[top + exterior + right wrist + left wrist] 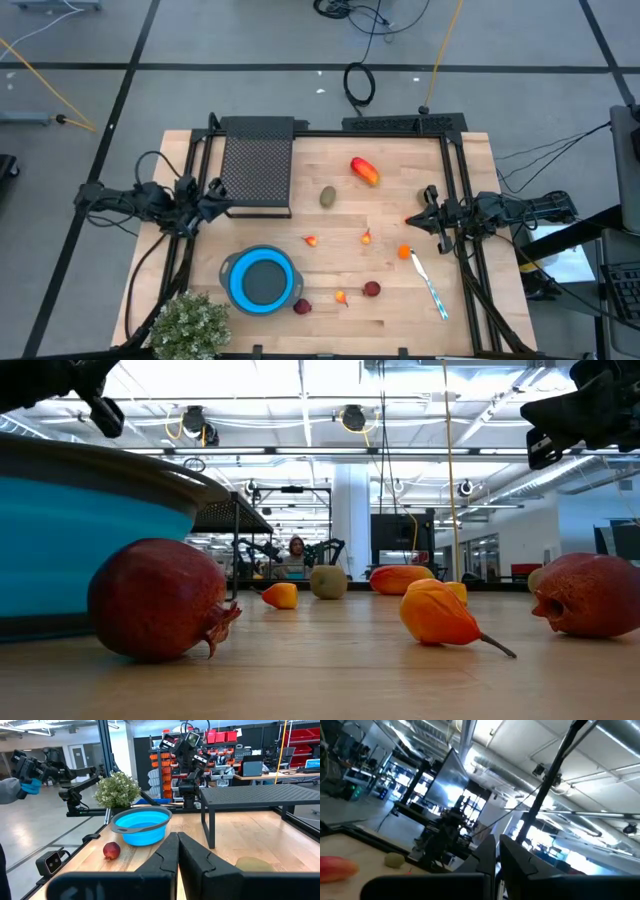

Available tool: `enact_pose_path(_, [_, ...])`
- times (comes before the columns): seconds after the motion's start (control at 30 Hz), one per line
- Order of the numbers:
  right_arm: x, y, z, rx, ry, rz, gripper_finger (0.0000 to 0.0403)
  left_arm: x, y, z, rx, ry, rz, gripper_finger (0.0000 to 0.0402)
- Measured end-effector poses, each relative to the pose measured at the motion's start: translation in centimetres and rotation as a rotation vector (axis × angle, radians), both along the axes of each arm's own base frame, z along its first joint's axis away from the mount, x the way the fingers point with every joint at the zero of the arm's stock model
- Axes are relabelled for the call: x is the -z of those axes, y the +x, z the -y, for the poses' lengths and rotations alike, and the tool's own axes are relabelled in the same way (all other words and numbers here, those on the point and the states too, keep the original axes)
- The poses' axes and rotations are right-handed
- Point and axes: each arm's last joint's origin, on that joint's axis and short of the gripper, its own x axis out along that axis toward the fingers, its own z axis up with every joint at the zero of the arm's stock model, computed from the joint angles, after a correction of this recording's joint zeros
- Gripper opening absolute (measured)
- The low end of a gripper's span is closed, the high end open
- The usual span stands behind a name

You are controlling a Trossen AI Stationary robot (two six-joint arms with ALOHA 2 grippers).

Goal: Pick & Place Fruit
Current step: Put the blue strainer bowl on the shelf

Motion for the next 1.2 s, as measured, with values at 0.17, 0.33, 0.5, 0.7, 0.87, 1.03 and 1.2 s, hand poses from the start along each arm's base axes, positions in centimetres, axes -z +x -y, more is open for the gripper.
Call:
enact_pose_path(0.17, [0.0, 0.0, 0.0, 0.000, 0.000, 0.000, 0.0000, -1.9, 2.0, 0.8, 0.019, 0.024, -0.142, 0.0024])
enact_pose_path(0.33, [0.0, 0.0, 0.0, 0.000, 0.000, 0.000, 0.0000, -3.6, 5.0, 1.9, 0.058, 0.004, -0.415, 0.0024])
enact_pose_path(0.5, [0.0, 0.0, 0.0, 0.000, 0.000, 0.000, 0.0000, -4.6, 8.0, 3.3, 0.078, -0.017, -0.655, 0.0024])
enact_pose_path(0.7, [0.0, 0.0, 0.0, 0.000, 0.000, -0.001, 0.0000, -5.5, 11.2, 5.1, 0.094, -0.015, -0.829, 0.0024])
enact_pose_path(0.87, [0.0, 0.0, 0.0, 0.000, 0.000, -0.001, 0.0000, -6.1, 13.4, 6.4, 0.088, -0.015, -0.969, 0.0024])
enact_pose_path(1.03, [0.0, 0.0, 0.0, 0.000, -0.003, 0.000, 0.0000, -6.5, 15.2, 7.5, 0.062, -0.049, -1.120, 0.0024])
enact_pose_path(1.2, [0.0, 0.0, 0.0, 0.001, -0.011, 0.000, 0.0000, -6.6, 16.9, 8.4, 0.085, -0.104, -1.257, 0.0024])
